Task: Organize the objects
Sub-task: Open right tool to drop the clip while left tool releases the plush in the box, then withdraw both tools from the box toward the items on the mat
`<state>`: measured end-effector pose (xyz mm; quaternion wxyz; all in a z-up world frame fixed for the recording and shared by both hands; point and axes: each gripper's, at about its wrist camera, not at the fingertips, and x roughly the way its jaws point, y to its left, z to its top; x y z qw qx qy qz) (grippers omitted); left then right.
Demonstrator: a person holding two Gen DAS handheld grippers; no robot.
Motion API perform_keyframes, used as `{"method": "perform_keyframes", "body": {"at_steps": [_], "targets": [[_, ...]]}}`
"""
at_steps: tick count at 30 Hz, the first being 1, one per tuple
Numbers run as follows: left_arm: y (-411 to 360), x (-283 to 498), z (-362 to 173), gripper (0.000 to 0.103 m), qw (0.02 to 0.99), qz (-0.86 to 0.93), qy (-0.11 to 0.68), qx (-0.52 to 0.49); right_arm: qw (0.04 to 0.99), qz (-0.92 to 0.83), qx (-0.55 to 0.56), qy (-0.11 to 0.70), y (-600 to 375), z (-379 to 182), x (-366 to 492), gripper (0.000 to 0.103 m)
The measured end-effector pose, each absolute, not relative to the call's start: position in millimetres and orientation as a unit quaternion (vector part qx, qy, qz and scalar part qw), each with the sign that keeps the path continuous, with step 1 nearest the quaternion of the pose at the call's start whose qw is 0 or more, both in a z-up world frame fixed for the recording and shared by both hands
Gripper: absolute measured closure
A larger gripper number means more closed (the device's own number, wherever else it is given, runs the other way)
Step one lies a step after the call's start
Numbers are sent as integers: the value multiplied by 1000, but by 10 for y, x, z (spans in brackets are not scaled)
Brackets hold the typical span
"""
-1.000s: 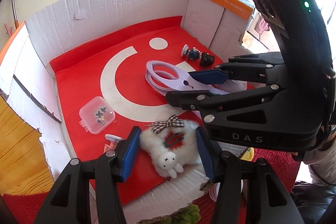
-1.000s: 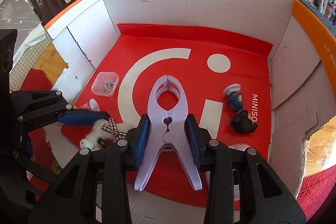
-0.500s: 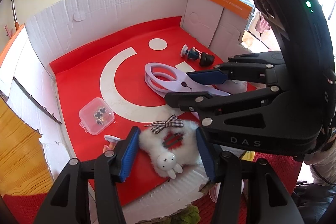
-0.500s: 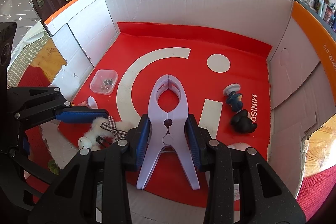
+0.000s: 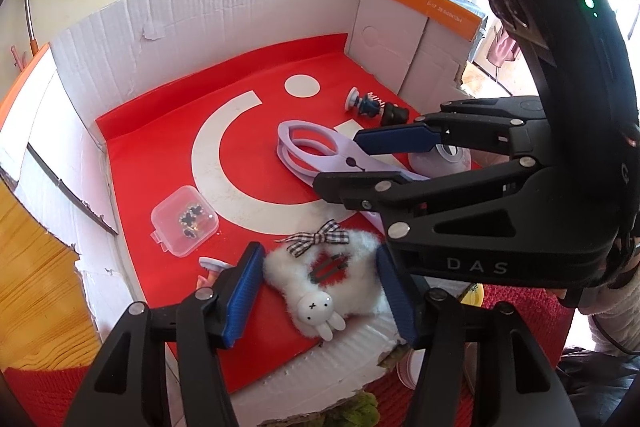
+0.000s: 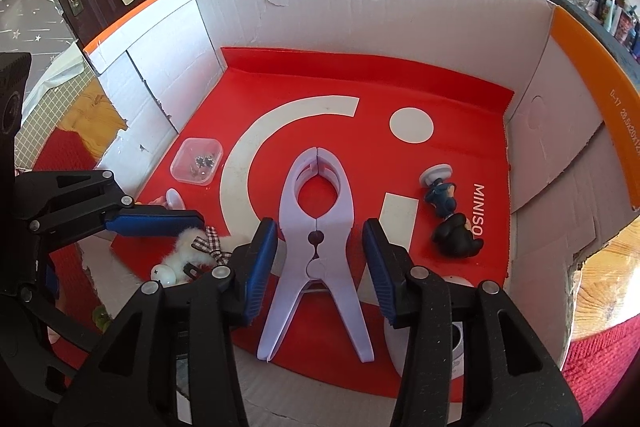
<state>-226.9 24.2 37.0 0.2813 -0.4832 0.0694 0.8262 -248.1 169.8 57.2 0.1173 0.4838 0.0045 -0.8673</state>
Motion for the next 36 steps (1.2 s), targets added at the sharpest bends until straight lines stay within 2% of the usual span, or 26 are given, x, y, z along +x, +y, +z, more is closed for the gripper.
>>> {"method": "perform_keyframes", "body": {"at_steps": [14,19,23,27,36], "targets": [[193,-2320,502,36,272,839,56,-467,120,-883,453,-3,1792,779,-2283,59],[225,-2169,583,35,262,850,53,-453,118,-893,433,-5,1795,913,-2159,54],[177,-2045,702,29,251,863,46,-435,119,-901,417,-10,1851,1021,-2000,53],[132,-1912,812,24,241,877,37,-414,119,-911,395,-6,1853,1133,-1802,41],[-71,-1496,947,15,195,909,4,-368,110,-924,367,-7,1843,1170,-1351,30]]}}
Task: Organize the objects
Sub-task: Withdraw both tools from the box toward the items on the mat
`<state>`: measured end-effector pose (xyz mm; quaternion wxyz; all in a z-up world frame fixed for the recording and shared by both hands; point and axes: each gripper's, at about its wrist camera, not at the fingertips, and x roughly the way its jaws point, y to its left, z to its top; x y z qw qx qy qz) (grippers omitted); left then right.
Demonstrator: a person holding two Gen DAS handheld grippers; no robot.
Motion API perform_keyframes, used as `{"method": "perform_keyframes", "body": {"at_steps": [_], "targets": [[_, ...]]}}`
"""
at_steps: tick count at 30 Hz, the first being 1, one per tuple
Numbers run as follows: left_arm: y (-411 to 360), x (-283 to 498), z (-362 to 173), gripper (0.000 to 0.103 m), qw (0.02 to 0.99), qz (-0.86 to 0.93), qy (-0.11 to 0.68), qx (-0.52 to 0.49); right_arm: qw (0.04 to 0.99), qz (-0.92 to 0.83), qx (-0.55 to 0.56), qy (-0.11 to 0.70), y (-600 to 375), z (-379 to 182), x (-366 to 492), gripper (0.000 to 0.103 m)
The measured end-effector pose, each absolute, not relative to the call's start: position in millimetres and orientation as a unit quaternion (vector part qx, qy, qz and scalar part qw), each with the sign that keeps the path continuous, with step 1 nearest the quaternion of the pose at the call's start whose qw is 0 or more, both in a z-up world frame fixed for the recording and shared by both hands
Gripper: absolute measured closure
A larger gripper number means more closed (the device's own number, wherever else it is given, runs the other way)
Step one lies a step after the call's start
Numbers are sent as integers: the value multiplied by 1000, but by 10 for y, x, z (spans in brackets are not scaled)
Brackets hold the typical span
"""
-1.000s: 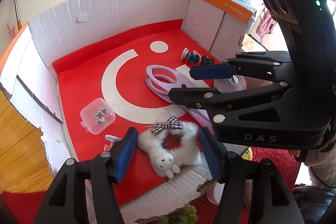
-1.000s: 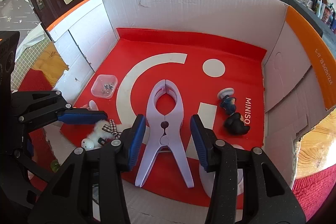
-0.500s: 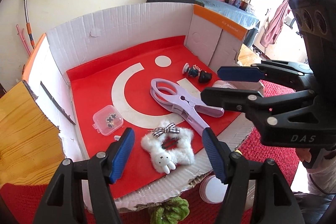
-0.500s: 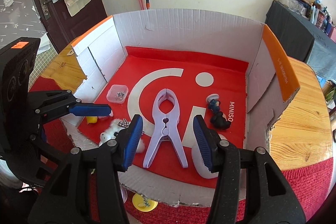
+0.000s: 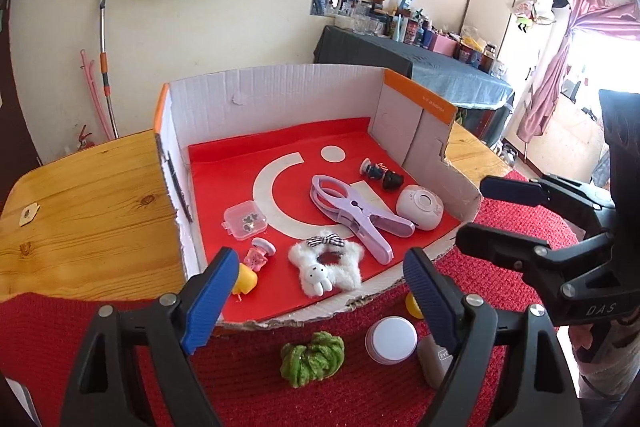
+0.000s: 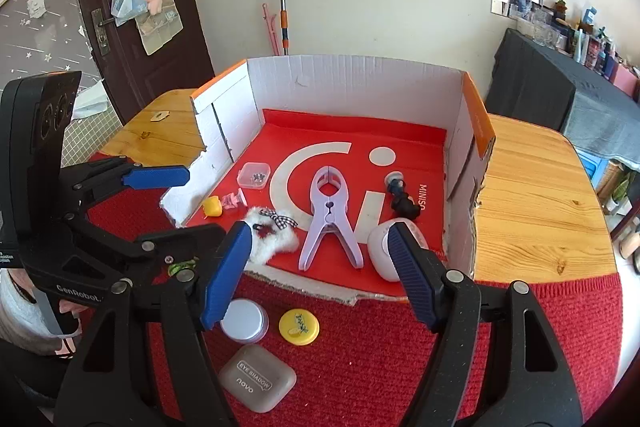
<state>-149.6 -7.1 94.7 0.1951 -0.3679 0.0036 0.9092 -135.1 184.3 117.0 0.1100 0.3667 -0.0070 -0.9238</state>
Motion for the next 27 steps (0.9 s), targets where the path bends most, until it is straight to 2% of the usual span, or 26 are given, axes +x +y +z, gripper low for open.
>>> {"method": "perform_keyframes", "body": {"at_steps": [3,9,13,22,27], "targets": [[-124,-1335,952,8,173,920,-2,-351,103,-928,358,-9,1834,1132,-1198,26],[-156,-1089,822,8,149,924,-19,-353,93,-930,356,-15,1804,1003,-965,24],[-155,-942,710,2,118,931,-18,-345,84,-929,360,-17,1784,861,-839,24],[-151,-777,318,2,92,922,-29,-375,83,-918,387,-39,1691,407,-667,23],[-147,-753,237,2,87,918,-32,-385,84,-919,383,-45,1662,368,-605,23]]}}
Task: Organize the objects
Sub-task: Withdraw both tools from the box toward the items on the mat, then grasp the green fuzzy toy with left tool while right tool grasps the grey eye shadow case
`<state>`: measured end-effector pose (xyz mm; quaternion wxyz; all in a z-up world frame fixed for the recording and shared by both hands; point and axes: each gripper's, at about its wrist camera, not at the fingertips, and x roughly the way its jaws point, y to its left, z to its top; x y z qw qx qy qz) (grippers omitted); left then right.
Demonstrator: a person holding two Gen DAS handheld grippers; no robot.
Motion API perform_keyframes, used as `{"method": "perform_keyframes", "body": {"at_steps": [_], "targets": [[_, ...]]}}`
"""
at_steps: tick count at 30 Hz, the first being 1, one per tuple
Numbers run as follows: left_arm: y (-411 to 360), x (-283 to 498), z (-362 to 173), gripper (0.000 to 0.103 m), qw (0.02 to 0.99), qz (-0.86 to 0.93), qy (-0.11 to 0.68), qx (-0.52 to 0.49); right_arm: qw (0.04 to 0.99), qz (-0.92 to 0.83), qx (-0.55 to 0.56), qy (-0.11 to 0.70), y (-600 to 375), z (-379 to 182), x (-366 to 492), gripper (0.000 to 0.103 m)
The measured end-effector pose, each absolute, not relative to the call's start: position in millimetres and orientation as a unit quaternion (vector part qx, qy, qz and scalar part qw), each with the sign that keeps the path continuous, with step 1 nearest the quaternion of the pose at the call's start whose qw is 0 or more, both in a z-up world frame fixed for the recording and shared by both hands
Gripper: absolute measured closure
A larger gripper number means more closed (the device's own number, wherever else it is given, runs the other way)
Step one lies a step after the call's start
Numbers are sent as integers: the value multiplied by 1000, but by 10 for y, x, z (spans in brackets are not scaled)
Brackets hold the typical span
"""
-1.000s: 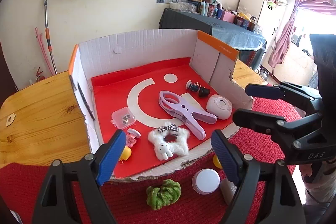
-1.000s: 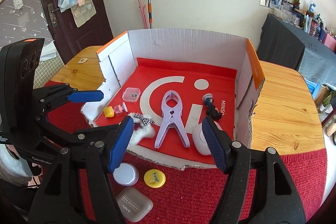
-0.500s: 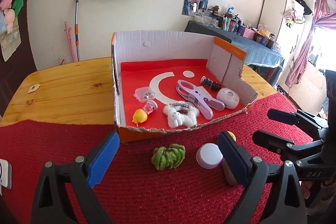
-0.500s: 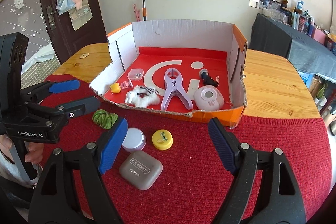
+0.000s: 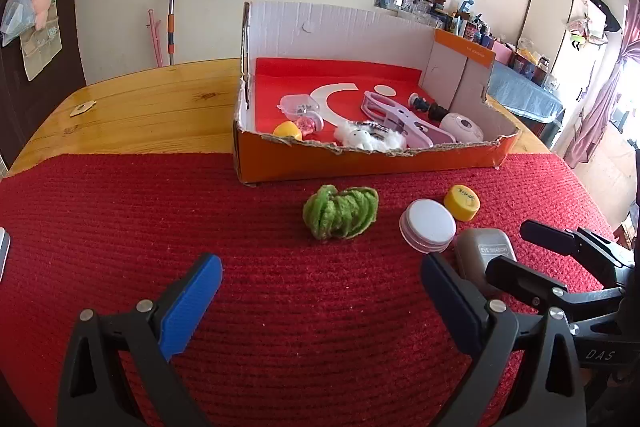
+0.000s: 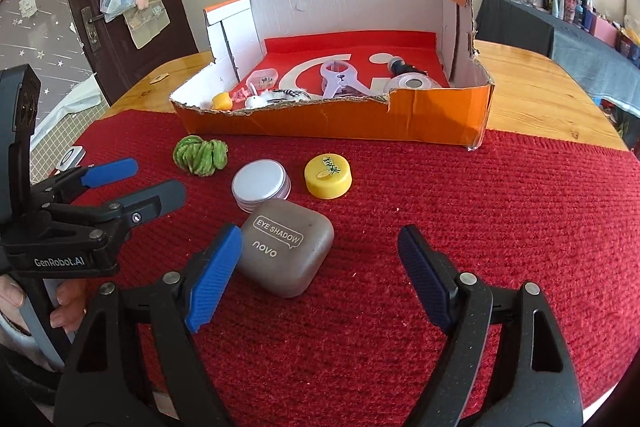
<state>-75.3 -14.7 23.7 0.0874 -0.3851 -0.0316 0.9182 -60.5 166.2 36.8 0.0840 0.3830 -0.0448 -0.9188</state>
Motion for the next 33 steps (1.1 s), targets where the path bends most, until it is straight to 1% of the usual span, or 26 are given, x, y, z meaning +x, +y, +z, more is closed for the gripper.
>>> {"method": "perform_keyframes", "body": {"at_steps": [7,15,23,27,32,33], "targets": [[-152,-765,228,0,89,917,-37,-387,93,-918,383,-44,1590,355,-599,23],[-160,-813,225,0,86,914,-37,-396,74,-921,383,-16,1514,308,-635,23],[-124,-900,254,0,86,914,-15,-396,12,-924,380,-36,1976,346,-641,23],[-103,-1001,233,1,87,910,-2,-404,17,-924,379,-49,2094,385,-657,23],[-80,-1097,206,4,91,907,13,-411,37,-923,379,-46,2072,408,-706,23],[-80,-1114,192,7,93,906,13,-414,37,-923,381,-45,2065,402,-720,23]]}}
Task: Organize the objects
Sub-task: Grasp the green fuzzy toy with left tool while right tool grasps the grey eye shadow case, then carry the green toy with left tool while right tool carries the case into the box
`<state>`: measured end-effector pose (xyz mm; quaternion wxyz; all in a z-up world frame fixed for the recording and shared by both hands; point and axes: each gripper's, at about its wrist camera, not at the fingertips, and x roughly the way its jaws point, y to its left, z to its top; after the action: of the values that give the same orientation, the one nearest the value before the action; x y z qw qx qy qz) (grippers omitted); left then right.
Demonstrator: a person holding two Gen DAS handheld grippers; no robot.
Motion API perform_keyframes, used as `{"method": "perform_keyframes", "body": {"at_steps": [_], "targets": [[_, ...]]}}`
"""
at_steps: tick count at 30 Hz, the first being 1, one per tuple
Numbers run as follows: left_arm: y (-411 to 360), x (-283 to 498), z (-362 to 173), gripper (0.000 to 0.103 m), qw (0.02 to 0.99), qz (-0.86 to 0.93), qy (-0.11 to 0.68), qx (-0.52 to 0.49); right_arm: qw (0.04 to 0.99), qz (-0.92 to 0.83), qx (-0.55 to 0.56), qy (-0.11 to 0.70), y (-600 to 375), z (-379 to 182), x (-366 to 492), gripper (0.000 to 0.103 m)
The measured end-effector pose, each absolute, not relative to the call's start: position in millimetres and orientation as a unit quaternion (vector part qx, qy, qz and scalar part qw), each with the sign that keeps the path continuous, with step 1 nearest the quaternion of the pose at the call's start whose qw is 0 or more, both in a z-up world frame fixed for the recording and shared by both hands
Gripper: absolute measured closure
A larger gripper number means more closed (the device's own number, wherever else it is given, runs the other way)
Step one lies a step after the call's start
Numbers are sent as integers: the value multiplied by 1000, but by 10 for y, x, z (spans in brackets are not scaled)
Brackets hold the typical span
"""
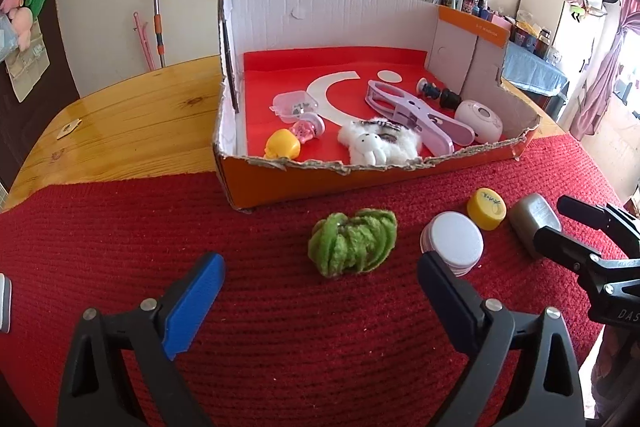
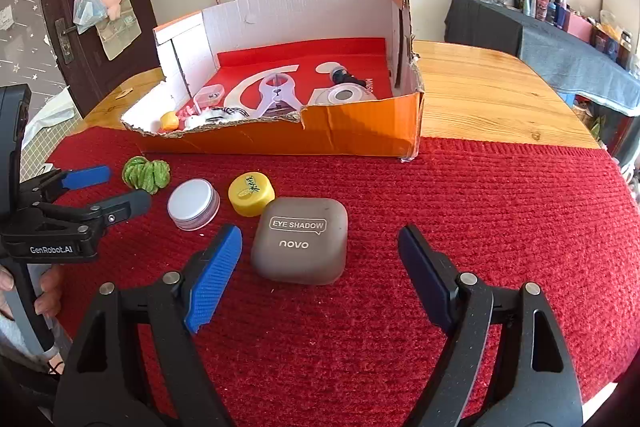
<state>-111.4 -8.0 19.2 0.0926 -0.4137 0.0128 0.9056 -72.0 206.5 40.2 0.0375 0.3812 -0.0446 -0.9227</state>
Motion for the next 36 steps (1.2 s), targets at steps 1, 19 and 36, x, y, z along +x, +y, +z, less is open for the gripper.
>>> {"method": "perform_keyframes", "body": {"at_steps": [1,19,36], "targets": [[-79,-1130,180,10,94,904,11,-418,38,-922,382,-41,2051,396,-731,23],[4,-1078,240,64,138,904,21,-404,64,-922,382,-15,1954,331,-756,52],[72,-1018,722,65,149,921,31,-357,83,-934,347,-19,1934,727,-691,52]]}}
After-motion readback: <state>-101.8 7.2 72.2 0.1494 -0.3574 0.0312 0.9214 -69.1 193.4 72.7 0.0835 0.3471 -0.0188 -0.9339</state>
